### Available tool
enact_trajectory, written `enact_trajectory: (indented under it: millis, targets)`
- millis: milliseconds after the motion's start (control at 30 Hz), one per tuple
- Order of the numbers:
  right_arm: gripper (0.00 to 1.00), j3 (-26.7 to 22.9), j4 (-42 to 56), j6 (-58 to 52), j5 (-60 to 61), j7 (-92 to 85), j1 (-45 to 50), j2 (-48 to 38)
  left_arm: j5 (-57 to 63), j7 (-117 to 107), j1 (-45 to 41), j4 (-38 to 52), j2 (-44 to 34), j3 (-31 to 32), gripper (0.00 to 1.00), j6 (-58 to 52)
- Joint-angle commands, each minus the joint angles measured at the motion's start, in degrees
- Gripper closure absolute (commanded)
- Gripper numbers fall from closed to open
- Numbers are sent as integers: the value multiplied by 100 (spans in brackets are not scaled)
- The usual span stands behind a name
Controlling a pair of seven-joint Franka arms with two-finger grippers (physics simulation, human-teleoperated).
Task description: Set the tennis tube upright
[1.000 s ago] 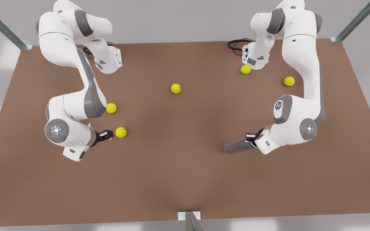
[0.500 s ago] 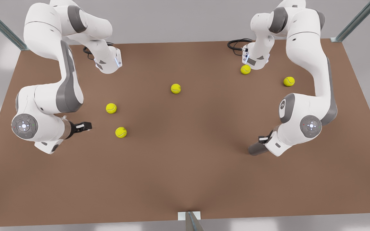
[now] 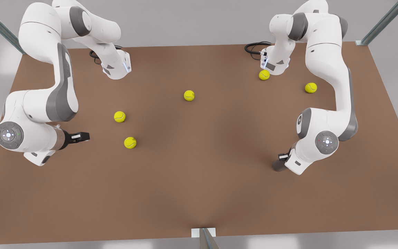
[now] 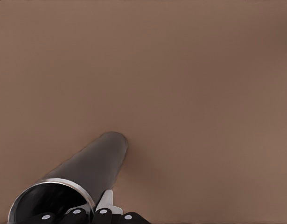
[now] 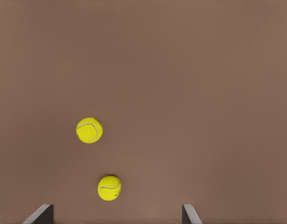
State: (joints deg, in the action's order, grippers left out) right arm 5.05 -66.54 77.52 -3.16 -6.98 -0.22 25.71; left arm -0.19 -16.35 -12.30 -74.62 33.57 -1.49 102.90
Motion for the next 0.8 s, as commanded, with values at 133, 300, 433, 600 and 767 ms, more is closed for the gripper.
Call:
enact_trajectory:
  millis: [133,300,433,600,767]
  targets:
    - [0,-4,115,0,0,39,40,4,-122,18,0,0,9,0,79,2]
    - [0,5,115,-9,0,153,57,4,-121,36,0,0,9,0,0,2]
    - [0,5,106,-9,26,153,49,4,-122,18,0,0,9,0,0,-6]
    - [0,5,115,-9,26,153,49,4,-122,18,0,9,-8,0,0,-24]
    - [0,5,115,-9,44,153,49,4,-113,-43,0,17,-35,-1,0,-42]
